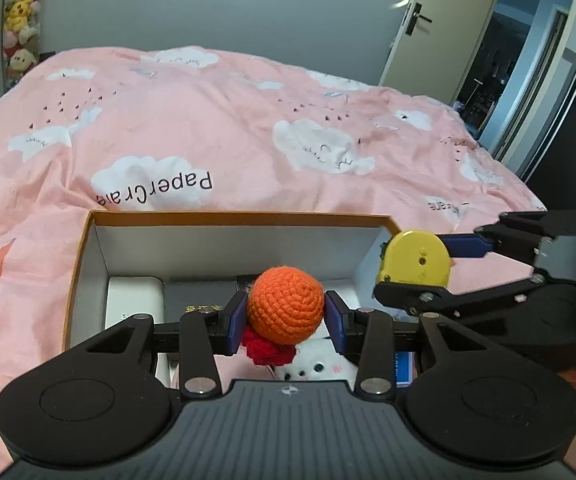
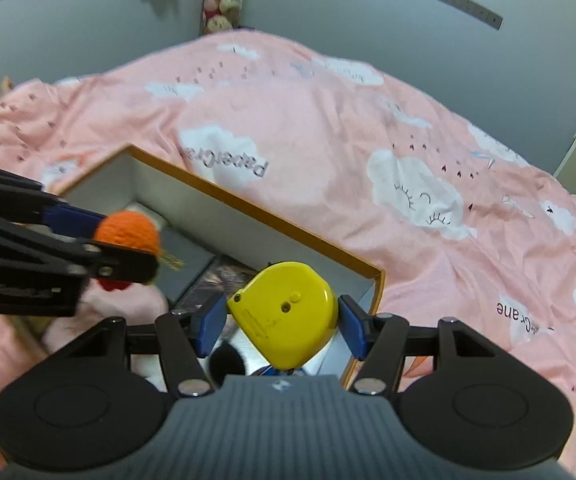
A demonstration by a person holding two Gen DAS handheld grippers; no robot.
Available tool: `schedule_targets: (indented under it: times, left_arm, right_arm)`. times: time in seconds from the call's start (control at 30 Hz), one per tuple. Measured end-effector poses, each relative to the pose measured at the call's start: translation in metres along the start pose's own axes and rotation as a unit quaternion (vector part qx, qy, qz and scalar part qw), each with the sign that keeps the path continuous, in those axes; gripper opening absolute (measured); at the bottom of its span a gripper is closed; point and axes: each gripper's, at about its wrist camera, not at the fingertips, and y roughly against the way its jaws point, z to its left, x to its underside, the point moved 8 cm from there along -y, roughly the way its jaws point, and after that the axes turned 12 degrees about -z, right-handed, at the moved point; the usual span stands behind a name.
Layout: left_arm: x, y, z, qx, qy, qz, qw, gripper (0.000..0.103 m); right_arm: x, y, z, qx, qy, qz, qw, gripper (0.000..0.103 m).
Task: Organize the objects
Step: 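Carry the crocheted ball and tape measure over the orange box with both tools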
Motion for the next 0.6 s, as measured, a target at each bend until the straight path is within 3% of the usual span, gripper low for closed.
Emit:
schedule_targets:
  times: [0.33,0.6]
  left_arm:
    - [0.005,-0.034,0.017,-0.004,0.014,0.026,0.9996,0.046]
    - [0.006,-0.045,0.024,-0.01,0.019,0.035,0.9992,0.046]
  right_arm:
    - [0.013,-0.082,-0.007,0.004,0.059,0.066,0.996,0.062]
    - [0.026,-0.113,-0.016,0.025,0.071,0.099,0.992,0.062]
